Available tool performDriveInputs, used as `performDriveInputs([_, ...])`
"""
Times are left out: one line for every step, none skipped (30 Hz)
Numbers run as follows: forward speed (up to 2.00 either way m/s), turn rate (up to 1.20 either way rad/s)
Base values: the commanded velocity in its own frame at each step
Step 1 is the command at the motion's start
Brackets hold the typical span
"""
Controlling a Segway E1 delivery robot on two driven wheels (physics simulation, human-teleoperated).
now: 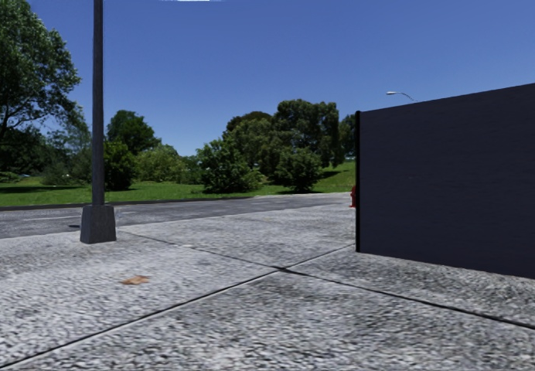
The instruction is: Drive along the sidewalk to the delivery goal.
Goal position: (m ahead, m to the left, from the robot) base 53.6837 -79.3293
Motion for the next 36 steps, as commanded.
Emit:
performDriveInputs([1.76,0.0])
performDriveInputs([1.76,0.0])
performDriveInputs([1.76,0.0])
performDriveInputs([1.76,0.0])
performDriveInputs([1.76,0.0])
performDriveInputs([1.76,0.0])
performDriveInputs([1.76,0.0])
performDriveInputs([1.76,0.0])
performDriveInputs([1.76,0.0])
performDriveInputs([1.76,0.0])
performDriveInputs([1.76,0.0])
performDriveInputs([1.76,0.0])
performDriveInputs([1.76,0.0])
performDriveInputs([1.76,0.0])
performDriveInputs([1.76,0.0])
performDriveInputs([1.76,0.0])
performDriveInputs([1.76,0.0])
performDriveInputs([1.76,0.0])
performDriveInputs([1.76,0.0])
performDriveInputs([1.76,0.0])
performDriveInputs([1.76,0.0])
performDriveInputs([1.76,0.0])
performDriveInputs([1.76,0.0])
performDriveInputs([1.76,0.0])
performDriveInputs([1.76,0.0])
performDriveInputs([1.76,0.0])
performDriveInputs([1.76,-0.15])
performDriveInputs([1.76,-0.31])
performDriveInputs([1.76,-0.45])
performDriveInputs([1.76,-0.45])
performDriveInputs([1.76,-0.56])
performDriveInputs([1.76,-0.61])
performDriveInputs([1.76,-0.61])
performDriveInputs([1.76,-0.62])
performDriveInputs([1.76,-0.62])
performDriveInputs([1.76,-0.62])
